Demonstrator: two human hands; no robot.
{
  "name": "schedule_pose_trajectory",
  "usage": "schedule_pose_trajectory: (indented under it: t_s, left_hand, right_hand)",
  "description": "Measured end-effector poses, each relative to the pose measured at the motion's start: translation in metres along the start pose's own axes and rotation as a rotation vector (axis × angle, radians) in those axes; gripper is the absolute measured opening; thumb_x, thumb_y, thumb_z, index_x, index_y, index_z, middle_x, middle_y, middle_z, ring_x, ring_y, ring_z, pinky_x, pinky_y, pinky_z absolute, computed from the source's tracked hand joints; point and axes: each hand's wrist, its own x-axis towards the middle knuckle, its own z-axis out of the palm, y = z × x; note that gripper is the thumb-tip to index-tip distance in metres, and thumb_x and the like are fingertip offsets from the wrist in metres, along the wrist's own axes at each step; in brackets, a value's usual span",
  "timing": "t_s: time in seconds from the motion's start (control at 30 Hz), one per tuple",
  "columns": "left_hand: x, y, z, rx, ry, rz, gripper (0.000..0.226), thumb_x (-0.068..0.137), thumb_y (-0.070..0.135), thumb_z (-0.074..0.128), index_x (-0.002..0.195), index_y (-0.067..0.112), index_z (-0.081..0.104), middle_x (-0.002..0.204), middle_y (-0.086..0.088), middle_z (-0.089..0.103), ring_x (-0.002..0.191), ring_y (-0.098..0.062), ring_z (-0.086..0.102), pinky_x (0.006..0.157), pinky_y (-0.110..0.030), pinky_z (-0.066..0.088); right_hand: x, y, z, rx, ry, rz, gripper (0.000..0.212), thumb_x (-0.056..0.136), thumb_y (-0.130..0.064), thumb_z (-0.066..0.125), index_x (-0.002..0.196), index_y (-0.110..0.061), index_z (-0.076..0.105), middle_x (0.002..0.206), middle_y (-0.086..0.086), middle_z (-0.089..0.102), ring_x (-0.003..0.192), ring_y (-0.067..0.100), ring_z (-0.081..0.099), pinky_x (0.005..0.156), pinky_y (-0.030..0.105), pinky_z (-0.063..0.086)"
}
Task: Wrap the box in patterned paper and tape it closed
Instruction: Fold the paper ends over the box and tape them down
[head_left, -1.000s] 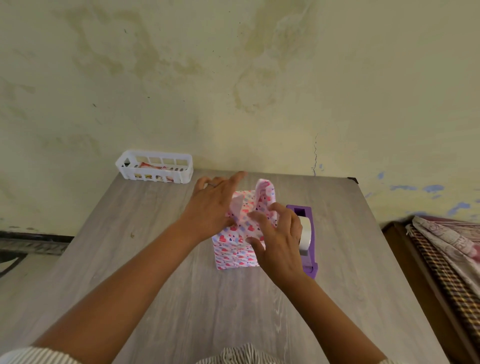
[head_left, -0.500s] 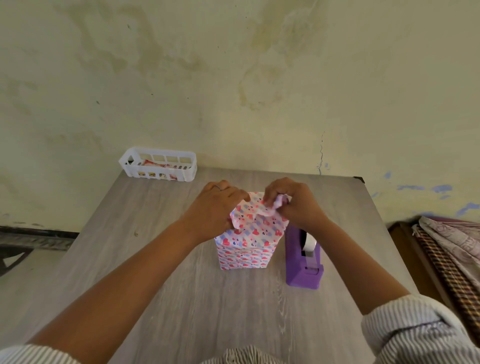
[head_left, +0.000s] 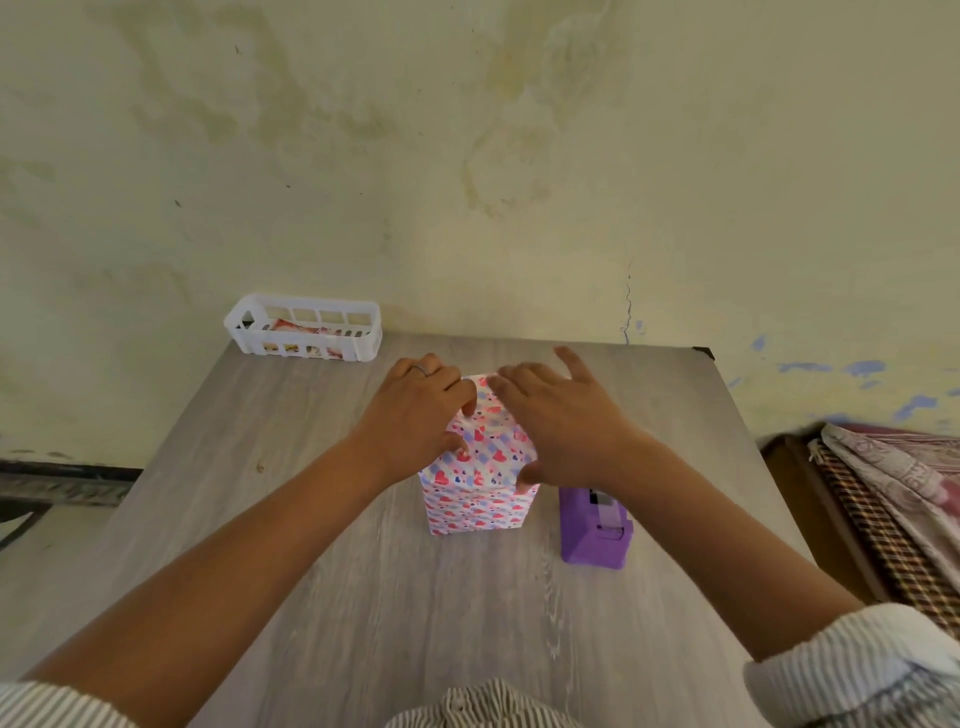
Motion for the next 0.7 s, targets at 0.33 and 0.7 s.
schedule_pose_trajectory:
  t_s: [0.33, 0.7]
  left_hand:
    - [-0.008, 0.003, 0.004, 0.062, 0.125, -0.047, 0.061, 0.042, 0.037, 0.091, 0.079, 0.015, 0.047, 0.078, -0.002, 0.057, 0.073, -0.024, 0.056, 0.066, -0.033, 0.041]
    - [-0.011, -0.003, 0.011, 0.003, 0.126, -0.111, 0.053, 0.044, 0.038, 0.088, 0.08, 0.019, 0.053, 0.08, 0.004, 0.056, 0.079, -0.023, 0.054, 0.072, -0.029, 0.026]
  right_hand:
    - [0.005, -0.033, 0.025, 0.053, 0.018, 0.099, 0.032, 0.089, -0.03, 0.06, 0.119, -0.02, 0.055, 0.117, -0.001, 0.065, 0.109, 0.019, 0.059, 0.117, 0.042, 0.007]
    - [-0.029, -0.04, 0.027, 0.265, 0.687, -0.014, 0.024, 0.08, -0.015, 0.067, 0.101, -0.012, 0.058, 0.099, 0.01, 0.064, 0.09, 0.025, 0.06, 0.078, 0.035, 0.049]
